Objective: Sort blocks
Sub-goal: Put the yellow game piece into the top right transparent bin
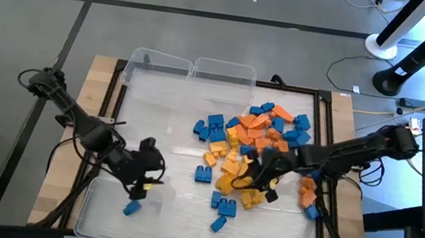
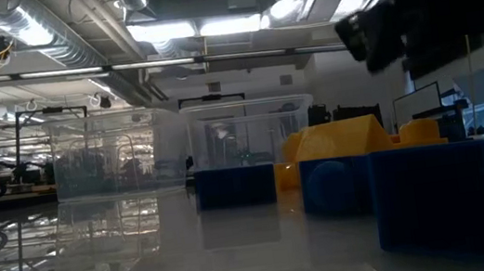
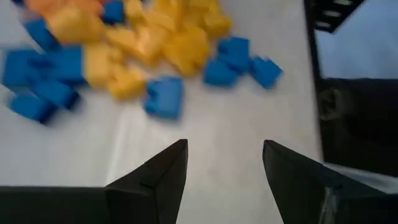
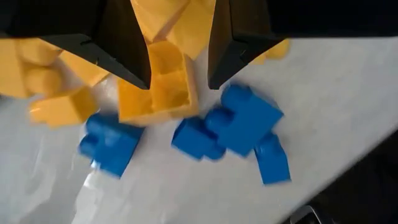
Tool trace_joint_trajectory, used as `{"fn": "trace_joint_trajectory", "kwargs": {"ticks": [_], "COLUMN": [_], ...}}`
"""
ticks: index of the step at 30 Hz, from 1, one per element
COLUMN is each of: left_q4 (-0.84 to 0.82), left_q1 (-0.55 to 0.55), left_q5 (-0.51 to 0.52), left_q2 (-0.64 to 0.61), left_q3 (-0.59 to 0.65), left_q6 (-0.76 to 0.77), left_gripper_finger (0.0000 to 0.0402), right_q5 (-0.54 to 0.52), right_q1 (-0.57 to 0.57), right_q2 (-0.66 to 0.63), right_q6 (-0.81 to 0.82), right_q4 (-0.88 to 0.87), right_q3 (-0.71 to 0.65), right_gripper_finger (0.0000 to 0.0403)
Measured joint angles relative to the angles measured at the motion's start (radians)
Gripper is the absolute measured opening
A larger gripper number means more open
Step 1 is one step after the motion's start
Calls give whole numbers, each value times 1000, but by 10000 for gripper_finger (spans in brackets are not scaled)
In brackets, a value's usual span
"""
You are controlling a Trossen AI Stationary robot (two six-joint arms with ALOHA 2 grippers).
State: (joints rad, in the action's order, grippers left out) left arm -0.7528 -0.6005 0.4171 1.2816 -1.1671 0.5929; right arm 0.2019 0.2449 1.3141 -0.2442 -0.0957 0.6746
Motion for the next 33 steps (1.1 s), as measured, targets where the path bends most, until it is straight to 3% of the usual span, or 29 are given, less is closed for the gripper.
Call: {"fn": "trace_joint_trajectory", "kwargs": {"ticks": [5, 14, 24, 33], "left_q4": [13, 14, 50, 51], "left_q1": [64, 157, 201, 202], "left_q5": [53, 54, 53, 52], "left_q2": [0, 0, 1, 2], "left_q3": [0, 0, 0, 0], "left_q6": [-95, -112, -175, -175], "left_gripper_finger": [196, 196, 196, 196], "right_q5": [-15, -50, -61, -71], "right_q1": [19, 17, 17, 17], "right_q2": [106, 217, 291, 294], "right_q6": [-18, -26, -25, -23], "right_q4": [68, 152, 269, 251], "right_q3": [0, 0, 2, -1], "right_gripper_finger": [160, 160, 160, 160]}}
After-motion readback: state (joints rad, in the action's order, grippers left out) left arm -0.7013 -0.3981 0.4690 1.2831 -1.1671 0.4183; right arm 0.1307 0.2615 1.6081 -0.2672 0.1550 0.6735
